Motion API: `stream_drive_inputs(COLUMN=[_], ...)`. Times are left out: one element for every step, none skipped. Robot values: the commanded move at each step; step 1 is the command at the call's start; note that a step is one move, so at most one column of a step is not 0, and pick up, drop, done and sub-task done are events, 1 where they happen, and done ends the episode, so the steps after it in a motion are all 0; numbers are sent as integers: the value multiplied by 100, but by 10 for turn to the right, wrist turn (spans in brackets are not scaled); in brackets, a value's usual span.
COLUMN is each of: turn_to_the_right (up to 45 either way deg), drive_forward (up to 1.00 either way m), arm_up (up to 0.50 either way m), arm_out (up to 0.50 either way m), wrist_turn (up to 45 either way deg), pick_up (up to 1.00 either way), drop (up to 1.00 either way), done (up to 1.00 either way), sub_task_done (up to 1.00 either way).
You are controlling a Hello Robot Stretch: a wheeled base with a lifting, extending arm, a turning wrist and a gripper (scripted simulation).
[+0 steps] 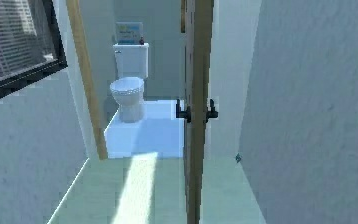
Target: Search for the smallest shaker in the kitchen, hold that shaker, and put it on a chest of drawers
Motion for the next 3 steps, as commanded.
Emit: stream_drive_inputs(turn_to_the_right=[0,-30,0], drive_forward=[35,0,100], arm_up=[0,0,0], arm_out=[0,0,0], wrist_turn=[0,0,0], pick_up=[0,0,0], drop=[0,0,0], done=[0,0,0], sub_task_done=[0,0,0])
